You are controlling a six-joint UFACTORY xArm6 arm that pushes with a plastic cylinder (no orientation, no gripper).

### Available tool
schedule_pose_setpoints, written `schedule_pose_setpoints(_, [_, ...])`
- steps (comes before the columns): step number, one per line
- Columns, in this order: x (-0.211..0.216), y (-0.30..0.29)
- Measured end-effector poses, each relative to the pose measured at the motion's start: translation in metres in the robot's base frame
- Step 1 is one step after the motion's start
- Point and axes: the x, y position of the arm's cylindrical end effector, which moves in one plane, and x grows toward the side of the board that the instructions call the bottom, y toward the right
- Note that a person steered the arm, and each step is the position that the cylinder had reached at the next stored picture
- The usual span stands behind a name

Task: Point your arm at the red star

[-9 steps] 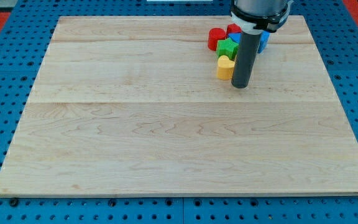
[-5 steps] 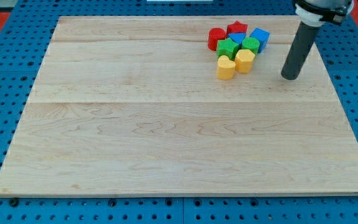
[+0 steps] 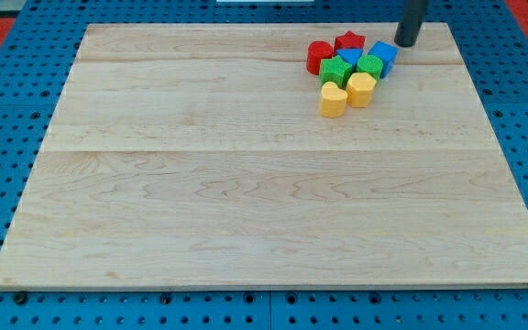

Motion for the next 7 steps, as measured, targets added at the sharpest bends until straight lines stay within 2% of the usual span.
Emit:
schedule_pose_setpoints(2, [-0.023, -0.021])
schedule_pose_setpoints(5, [-0.030, -0.027])
schedule_pose_setpoints(7, [-0.028, -0.090])
